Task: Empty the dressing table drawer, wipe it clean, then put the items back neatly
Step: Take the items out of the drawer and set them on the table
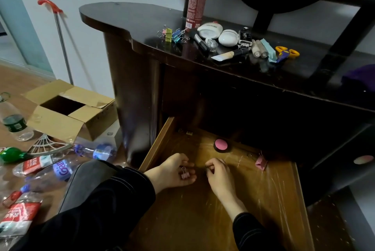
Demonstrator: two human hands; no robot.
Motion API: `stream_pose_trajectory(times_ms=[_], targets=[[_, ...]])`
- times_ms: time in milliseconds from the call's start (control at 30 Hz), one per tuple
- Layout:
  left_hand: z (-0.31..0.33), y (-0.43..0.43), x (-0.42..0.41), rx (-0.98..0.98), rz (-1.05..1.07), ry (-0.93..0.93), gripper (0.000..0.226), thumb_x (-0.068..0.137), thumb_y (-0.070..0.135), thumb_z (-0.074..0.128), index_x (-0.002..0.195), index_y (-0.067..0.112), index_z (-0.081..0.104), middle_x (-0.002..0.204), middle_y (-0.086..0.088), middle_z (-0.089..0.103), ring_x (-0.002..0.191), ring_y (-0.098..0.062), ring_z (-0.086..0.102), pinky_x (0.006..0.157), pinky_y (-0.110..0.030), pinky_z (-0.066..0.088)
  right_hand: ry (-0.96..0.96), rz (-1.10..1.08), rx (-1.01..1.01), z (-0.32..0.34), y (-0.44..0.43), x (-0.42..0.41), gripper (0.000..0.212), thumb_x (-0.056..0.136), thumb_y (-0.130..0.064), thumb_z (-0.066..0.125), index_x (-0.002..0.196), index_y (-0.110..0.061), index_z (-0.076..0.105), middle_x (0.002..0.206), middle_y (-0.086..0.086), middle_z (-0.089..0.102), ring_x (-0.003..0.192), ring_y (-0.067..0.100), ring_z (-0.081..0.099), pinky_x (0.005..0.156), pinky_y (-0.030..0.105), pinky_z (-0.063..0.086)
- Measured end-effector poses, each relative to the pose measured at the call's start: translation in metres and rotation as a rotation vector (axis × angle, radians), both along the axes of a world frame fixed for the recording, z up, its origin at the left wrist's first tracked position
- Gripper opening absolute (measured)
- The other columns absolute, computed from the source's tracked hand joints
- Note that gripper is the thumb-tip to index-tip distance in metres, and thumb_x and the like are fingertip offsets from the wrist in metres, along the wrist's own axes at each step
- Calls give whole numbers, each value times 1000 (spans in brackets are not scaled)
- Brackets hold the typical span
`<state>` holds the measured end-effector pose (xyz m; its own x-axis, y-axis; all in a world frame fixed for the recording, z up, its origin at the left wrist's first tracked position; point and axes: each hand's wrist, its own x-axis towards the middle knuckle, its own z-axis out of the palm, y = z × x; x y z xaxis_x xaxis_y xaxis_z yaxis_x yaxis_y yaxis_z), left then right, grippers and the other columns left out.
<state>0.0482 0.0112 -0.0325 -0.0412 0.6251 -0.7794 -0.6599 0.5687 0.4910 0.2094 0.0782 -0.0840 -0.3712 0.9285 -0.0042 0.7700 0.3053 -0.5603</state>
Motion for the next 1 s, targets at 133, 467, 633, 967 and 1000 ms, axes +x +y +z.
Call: stream_pose_trajectory(times_ms=[133,467,633,967,1000], targets=[[4,-3,0,6,-7,12,26,99,20,50,107,-2,62,117,-26,52,96,-39,58,69,-44,56,199,-64,-138,12,-3,3,12,95,-12,68,96,-23,72,96,-10,70,95,7,66,74,18,53],[14,-15,0,3,85,9,21,97,23,51,98,4,60,79,-5,55,61,-13,52,47,-19,40,559,-74,-266,39,-23,-7,13,98,-12,64,101,-22,72,85,-1,75,64,8,66,54,19,50],[19,-12,2,-15,58,7,23,98,21,45,81,6,54,66,-5,48,52,-14,44,36,-18,30,265,-7,-136,28,8,-18,21,103,-17,56,117,-31,62,120,-9,64,100,9,66,79,28,57],[13,-10,-3,-21,212,-50,31,102,22,35,86,4,54,85,-13,52,72,-25,54,57,-35,58,-498,272,86,28,81,-112,53,104,-14,46,155,-19,34,162,5,34,144,27,41,109,42,42],[12,-10,-4,-15,228,-51,32,102,23,34,85,5,54,87,-13,52,73,-24,53,58,-34,58,-541,276,120,26,83,-115,50,103,-11,46,151,-18,40,160,7,36,140,29,45,105,41,45]])
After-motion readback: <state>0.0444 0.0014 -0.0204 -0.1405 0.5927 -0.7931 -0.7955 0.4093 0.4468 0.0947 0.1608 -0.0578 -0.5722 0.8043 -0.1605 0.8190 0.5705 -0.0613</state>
